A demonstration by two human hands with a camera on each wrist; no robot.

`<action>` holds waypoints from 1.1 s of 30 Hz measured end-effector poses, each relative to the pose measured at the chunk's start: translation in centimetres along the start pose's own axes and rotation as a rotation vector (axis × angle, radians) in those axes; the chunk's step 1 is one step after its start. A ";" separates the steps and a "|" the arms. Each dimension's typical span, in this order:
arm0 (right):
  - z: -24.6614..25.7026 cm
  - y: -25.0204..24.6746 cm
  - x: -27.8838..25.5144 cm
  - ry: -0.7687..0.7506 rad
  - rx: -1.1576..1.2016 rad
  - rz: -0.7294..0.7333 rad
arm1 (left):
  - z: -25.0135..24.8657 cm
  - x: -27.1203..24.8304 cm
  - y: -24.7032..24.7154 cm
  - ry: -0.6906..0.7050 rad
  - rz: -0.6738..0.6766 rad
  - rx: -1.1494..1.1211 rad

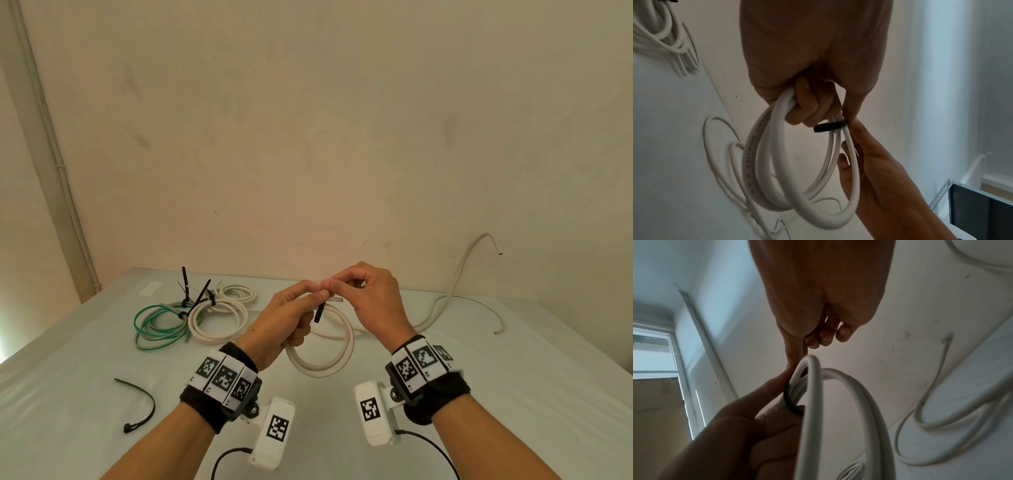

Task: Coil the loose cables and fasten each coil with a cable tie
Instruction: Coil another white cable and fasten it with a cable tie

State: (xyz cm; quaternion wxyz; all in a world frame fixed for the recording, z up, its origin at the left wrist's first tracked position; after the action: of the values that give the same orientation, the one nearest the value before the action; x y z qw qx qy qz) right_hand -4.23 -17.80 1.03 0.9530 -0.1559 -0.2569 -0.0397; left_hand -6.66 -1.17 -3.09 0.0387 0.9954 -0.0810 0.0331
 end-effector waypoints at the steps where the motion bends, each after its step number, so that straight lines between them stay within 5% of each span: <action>1: 0.1 0.0 0.2 -0.012 -0.010 -0.003 | 0.0 0.0 0.1 0.000 -0.006 0.013; 7: 0.7 -0.9 1.8 -0.005 0.063 -0.093 | 0.6 -0.5 0.8 -0.037 0.010 -0.001; 15: 0.1 0.1 0.5 0.094 0.134 0.178 | 0.1 0.1 1.2 -0.041 -0.047 -0.078; 27: -0.5 -0.2 1.5 0.090 0.145 0.052 | 0.0 -0.2 2.4 -0.014 -0.056 0.076; 33: -0.5 0.0 1.7 0.086 0.173 0.022 | 0.6 -0.8 3.5 -0.031 -0.074 -0.022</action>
State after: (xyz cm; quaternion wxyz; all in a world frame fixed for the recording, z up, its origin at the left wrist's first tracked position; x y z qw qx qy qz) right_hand -2.51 -17.91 1.48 0.9734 -0.0738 -0.2163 -0.0137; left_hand -8.00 -4.52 -3.54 0.0495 0.9976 -0.0451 0.0154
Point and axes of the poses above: each hand's wrist, its own x-axis towards the middle knuckle, its own y-axis out of the palm, z = x × y, the point moved 4 cm from there along x, towards the middle knuckle, and after that the axes turned 4 degrees about -z, right-handed, at the moved point
